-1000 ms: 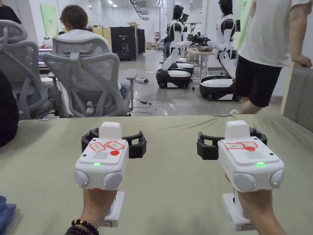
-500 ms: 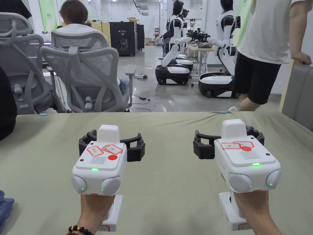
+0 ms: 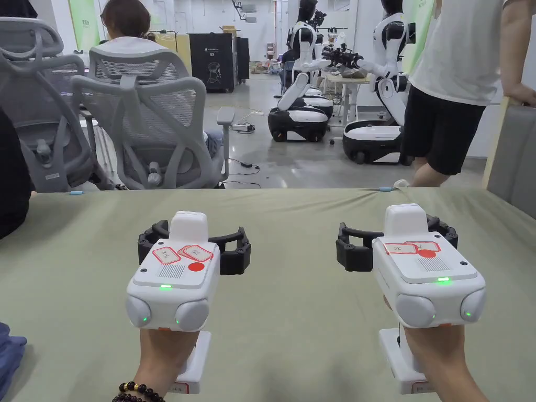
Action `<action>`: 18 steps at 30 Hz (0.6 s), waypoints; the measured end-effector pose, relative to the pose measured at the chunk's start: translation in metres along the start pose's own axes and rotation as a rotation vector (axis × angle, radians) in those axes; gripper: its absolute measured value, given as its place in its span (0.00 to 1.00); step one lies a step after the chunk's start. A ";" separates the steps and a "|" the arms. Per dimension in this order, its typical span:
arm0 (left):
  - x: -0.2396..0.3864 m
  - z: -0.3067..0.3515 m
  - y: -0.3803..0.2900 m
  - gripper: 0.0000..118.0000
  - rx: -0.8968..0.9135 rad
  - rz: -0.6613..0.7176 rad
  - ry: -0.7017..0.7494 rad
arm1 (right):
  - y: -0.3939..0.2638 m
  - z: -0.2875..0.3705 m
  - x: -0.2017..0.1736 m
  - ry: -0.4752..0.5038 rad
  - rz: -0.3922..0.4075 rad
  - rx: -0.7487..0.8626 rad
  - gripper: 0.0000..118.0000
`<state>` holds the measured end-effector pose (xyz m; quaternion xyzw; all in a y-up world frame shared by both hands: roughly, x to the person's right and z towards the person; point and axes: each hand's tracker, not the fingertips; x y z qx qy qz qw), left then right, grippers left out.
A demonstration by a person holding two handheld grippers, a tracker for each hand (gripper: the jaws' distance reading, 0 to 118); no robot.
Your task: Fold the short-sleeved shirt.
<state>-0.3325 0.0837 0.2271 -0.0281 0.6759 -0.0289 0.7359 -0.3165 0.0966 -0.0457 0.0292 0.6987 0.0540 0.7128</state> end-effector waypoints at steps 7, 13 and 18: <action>0.002 -0.001 0.001 1.00 0.001 -0.007 -0.005 | 0.003 0.002 0.002 0.000 0.001 0.002 1.00; 0.006 -0.002 -0.001 1.00 0.001 -0.015 -0.010 | 0.004 0.006 0.005 -0.010 -0.006 -0.003 1.00; 0.008 -0.002 -0.002 1.00 -0.005 -0.015 -0.001 | 0.000 0.003 0.008 -0.024 -0.004 -0.013 1.00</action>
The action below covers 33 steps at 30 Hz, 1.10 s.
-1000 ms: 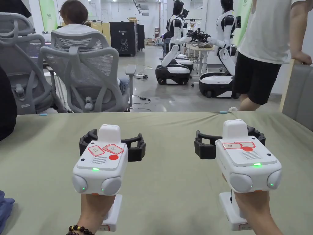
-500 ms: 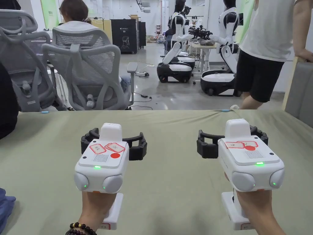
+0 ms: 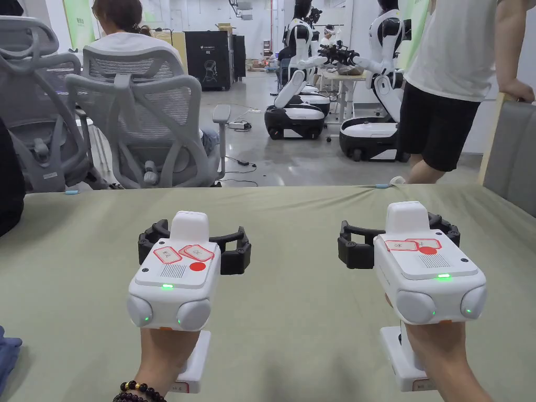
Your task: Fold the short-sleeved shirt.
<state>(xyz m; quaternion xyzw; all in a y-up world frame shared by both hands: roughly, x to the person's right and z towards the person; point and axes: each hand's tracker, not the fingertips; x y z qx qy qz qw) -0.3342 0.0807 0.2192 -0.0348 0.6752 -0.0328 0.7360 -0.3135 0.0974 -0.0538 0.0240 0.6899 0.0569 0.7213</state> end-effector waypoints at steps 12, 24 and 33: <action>-0.002 -0.002 -0.001 1.00 0.001 -0.014 0.001 | -0.002 -0.005 0.007 0.066 -0.086 0.001 1.00; -0.002 -0.006 -0.005 1.00 -0.002 -0.022 -0.006 | 0.017 0.000 0.000 -0.018 -0.106 0.008 1.00; -0.005 -0.007 -0.006 1.00 -0.004 -0.016 -0.001 | 0.012 -0.005 -0.008 -0.025 -0.098 -0.049 1.00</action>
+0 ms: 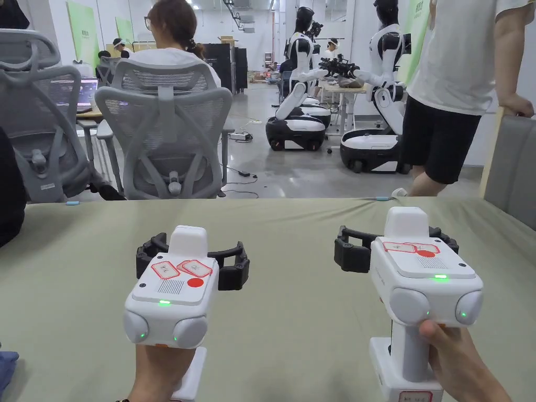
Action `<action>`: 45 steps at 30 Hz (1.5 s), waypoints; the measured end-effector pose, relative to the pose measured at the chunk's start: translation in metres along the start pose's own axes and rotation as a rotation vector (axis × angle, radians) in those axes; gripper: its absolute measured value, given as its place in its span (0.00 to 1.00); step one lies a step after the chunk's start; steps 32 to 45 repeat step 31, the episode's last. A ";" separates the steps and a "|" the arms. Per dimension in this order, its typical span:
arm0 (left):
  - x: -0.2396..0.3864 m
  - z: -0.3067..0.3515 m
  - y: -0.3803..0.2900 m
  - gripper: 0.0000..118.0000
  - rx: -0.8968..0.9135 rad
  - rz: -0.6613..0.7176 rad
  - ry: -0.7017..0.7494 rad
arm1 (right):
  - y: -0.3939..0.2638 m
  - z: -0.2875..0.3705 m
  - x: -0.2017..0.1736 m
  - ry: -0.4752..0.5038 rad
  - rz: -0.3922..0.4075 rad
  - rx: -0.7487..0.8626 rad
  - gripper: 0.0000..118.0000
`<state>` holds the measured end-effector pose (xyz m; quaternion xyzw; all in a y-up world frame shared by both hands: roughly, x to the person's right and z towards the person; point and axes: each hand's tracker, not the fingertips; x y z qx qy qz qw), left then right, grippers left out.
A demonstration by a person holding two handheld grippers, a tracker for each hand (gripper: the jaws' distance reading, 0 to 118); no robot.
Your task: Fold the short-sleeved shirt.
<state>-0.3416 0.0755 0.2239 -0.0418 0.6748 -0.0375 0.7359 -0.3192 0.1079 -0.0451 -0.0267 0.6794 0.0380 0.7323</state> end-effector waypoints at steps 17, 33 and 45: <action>-0.002 0.006 0.002 1.00 -0.005 0.014 0.017 | -0.002 0.000 -0.004 0.015 0.010 -0.028 1.00; -0.001 0.005 -0.001 1.00 -0.012 0.028 0.006 | -0.001 -0.003 -0.008 0.015 0.018 -0.021 1.00; -0.001 0.005 -0.001 1.00 -0.012 0.028 0.006 | -0.001 -0.003 -0.008 0.015 0.018 -0.021 1.00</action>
